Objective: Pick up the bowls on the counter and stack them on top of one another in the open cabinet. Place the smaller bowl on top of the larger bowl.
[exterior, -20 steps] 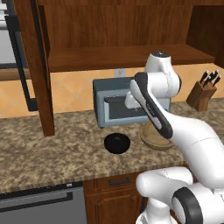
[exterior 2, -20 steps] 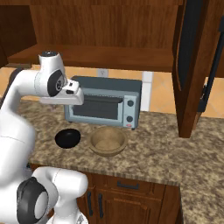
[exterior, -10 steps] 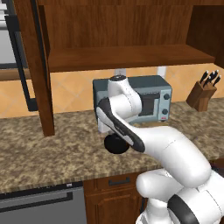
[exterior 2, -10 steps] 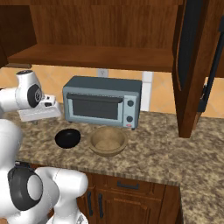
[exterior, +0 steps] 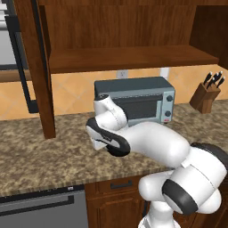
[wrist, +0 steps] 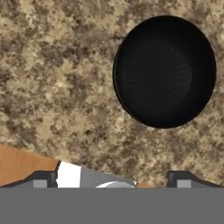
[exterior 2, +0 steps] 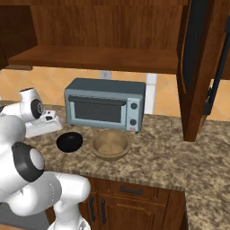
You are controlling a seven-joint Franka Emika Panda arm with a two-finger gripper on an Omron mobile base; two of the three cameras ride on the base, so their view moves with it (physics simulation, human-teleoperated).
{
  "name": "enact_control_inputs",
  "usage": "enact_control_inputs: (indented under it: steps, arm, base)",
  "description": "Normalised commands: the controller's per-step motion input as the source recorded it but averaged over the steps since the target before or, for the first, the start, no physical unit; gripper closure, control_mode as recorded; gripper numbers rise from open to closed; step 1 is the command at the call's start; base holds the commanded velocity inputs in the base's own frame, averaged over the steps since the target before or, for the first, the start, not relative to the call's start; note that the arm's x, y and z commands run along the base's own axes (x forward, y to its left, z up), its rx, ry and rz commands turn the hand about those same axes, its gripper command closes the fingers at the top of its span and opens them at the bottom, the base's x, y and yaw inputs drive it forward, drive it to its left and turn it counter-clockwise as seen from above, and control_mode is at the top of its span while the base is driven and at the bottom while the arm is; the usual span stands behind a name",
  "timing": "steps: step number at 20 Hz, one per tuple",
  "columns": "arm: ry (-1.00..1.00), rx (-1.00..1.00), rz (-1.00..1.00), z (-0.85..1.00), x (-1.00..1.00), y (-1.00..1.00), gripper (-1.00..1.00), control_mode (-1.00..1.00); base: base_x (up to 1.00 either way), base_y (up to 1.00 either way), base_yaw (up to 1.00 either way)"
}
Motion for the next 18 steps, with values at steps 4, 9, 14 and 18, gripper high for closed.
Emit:
enact_control_inputs:
  steps: [4,9,14,18]
  arm:
    - [0.00,-0.01,-0.02,-0.70,0.26,-0.03,-1.00,-1.00]
    - [0.00,-0.02,0.00,-0.39,0.39,0.00,-1.00,-1.00]
    - [-0.04,-0.11,0.00,-0.39,0.21,0.00,-1.00,-1.00]
    - [-0.07,-0.07,0.00,-0.19,0.21,0.00,-1.00,-1.00]
  base:
    - [0.00,0.00,0.00]
    - [0.00,0.00,0.00]
    - [0.00,0.00,0.00]
    - [0.00,0.00,0.00]
